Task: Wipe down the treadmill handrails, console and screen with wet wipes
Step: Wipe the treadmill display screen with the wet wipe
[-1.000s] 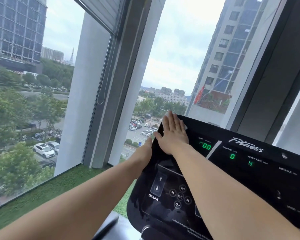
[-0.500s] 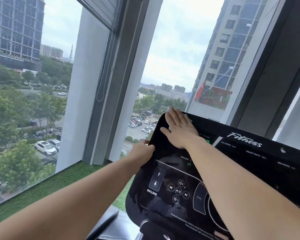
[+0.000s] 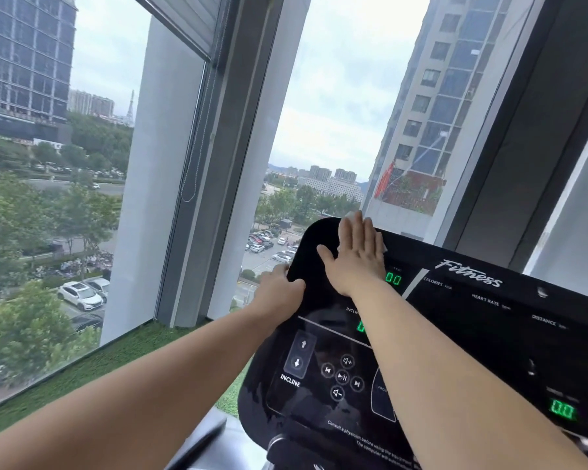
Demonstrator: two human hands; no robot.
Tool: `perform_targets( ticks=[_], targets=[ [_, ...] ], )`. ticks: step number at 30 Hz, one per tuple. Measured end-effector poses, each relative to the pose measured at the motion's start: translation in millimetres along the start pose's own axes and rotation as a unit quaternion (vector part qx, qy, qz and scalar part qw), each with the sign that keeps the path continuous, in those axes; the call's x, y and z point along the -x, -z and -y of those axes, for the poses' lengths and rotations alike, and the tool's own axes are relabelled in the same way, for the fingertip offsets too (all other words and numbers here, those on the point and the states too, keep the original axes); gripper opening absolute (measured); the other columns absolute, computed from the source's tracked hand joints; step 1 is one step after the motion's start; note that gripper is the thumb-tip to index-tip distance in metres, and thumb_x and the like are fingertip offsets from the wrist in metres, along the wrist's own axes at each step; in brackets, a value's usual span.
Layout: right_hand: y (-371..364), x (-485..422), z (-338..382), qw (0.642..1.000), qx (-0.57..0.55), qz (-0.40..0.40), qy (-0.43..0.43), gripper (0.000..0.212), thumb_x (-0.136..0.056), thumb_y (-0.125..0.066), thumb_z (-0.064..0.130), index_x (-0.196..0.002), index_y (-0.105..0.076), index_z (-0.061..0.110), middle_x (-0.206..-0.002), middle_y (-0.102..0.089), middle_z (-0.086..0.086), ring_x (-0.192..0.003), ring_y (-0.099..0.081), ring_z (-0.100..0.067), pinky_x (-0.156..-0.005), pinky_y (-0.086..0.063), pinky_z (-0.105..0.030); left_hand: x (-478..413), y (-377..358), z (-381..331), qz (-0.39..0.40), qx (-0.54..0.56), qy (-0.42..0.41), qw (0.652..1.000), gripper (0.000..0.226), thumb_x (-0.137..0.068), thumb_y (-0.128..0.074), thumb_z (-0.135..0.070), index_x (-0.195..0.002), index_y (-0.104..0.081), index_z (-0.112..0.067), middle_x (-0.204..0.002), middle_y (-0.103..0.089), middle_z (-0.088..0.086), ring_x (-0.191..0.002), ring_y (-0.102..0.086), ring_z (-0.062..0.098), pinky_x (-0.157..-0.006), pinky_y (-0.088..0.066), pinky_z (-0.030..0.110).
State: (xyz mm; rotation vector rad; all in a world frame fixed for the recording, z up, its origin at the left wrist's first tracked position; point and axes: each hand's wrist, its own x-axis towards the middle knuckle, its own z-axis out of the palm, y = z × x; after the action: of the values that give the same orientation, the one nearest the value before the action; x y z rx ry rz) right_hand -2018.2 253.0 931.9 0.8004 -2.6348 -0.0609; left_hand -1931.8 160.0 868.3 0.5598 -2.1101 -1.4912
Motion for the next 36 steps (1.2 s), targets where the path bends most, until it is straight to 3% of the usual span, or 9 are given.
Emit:
perform_targets(
  ticks=[3,6,10,12,16,21,26,31,36],
  targets=[
    [-1.8,1.2,3.7,1.0,-0.001,0.012,0.025,0.074,-0.096,-0.009,0.06,-0.142,0.03,0.016,-0.146,0.043,-0.004,-0.135,0.039,-0.02,-0.112,0.023,-0.039,-0.8,-4.5,-13.5,-0.002,-0.086,-0.061,0.994,0.056,-0.094,-0.037,-0.022,-0.148,-0.024,-0.018,-0.146,-0.026,0.009,-0.129,-0.037,0.031,-0.107,-0.034,0.042],
    [10.6,-0.8,-23.4,0.995,0.014,0.042,0.087,0.069,-0.098,-0.01,0.057,-0.144,0.027,0.022,-0.146,0.041,0.005,-0.135,0.036,-0.013,-0.114,0.02,-0.035,-3.7,-5.9,-15.2,-0.003,-0.141,-0.073,0.987,0.055,-0.096,-0.034,-0.024,-0.15,-0.021,-0.015,-0.149,-0.021,0.008,-0.131,-0.034,0.031,-0.109,-0.031,0.041],
    [7.9,4.5,-32.4,1.0,0.024,0.013,0.008,0.071,-0.097,-0.008,0.059,-0.143,0.029,0.02,-0.145,0.043,-0.002,-0.135,0.037,-0.017,-0.112,0.022,-0.037,-0.7,-4.0,-11.6,0.005,-0.199,-0.089,0.976,0.057,-0.096,-0.034,-0.029,-0.15,-0.021,-0.016,-0.148,-0.02,0.004,-0.127,-0.038,0.028,-0.105,-0.035,0.038],
    [-0.3,6.7,-22.1,1.0,0.022,0.003,-0.003,0.075,-0.095,-0.008,0.061,-0.141,0.032,0.017,-0.144,0.045,-0.005,-0.135,0.039,-0.021,-0.113,0.022,-0.04,1.5,-3.4,-11.9,0.004,-0.202,-0.092,0.975,0.056,-0.096,-0.034,-0.029,-0.15,-0.022,-0.016,-0.148,-0.021,0.003,-0.126,-0.039,0.028,-0.104,-0.036,0.038],
    [8.4,7.6,-39.9,0.997,0.014,0.033,0.065,0.071,-0.097,-0.01,0.059,-0.144,0.029,0.022,-0.145,0.043,0.002,-0.135,0.038,-0.014,-0.114,0.021,-0.036,2.5,-3.4,-10.7,0.011,-0.218,-0.1,0.971,0.058,-0.096,-0.033,-0.029,-0.15,-0.02,-0.016,-0.148,-0.021,0.004,-0.128,-0.035,0.028,-0.106,-0.033,0.037],
    [7.6,15.5,-54.0,0.998,0.01,-0.008,-0.055,0.074,-0.096,-0.008,0.06,-0.143,0.029,0.017,-0.142,0.046,-0.006,-0.136,0.036,-0.022,-0.11,0.024,-0.038,3.3,-3.6,-11.5,0.015,-0.233,-0.095,0.968,0.058,-0.096,-0.032,-0.028,-0.151,-0.018,-0.015,-0.149,-0.018,0.005,-0.129,-0.033,0.029,-0.107,-0.032,0.037],
    [8.3,22.9,-61.8,0.999,0.014,0.03,0.035,0.071,-0.097,-0.01,0.059,-0.14,0.033,0.023,-0.139,0.048,0.002,-0.133,0.04,-0.016,-0.111,0.023,-0.035,8.2,-9.3,-17.3,0.011,-0.234,-0.08,0.969,0.06,-0.096,-0.033,-0.029,-0.15,-0.015,-0.012,-0.15,-0.015,0.007,-0.131,-0.027,0.033,-0.109,-0.03,0.04],
    [5.9,28.4,-69.1,0.999,0.005,0.005,-0.044,0.075,-0.095,-0.009,0.062,-0.143,0.03,0.019,-0.137,0.048,-0.003,-0.134,0.038,-0.02,-0.107,0.025,-0.036,10.7,-10.7,-22.3,-0.003,-0.212,-0.066,0.975,0.057,-0.095,-0.035,-0.024,-0.148,-0.021,-0.01,-0.149,-0.018,0.009,-0.13,-0.03,0.034,-0.108,-0.03,0.039],
    [8.2,31.6,-81.5,0.999,0.01,0.022,0.022,0.071,-0.096,-0.01,0.06,-0.139,0.033,0.023,-0.14,0.047,0.001,-0.13,0.041,-0.015,-0.111,0.023,-0.035,11.8,-19.9,-29.3,-0.011,-0.191,-0.08,0.978,0.062,-0.093,-0.038,-0.024,-0.15,-0.016,-0.014,-0.153,-0.01,0.007,-0.137,-0.015,0.032,-0.113,-0.023,0.041]
  ],
)
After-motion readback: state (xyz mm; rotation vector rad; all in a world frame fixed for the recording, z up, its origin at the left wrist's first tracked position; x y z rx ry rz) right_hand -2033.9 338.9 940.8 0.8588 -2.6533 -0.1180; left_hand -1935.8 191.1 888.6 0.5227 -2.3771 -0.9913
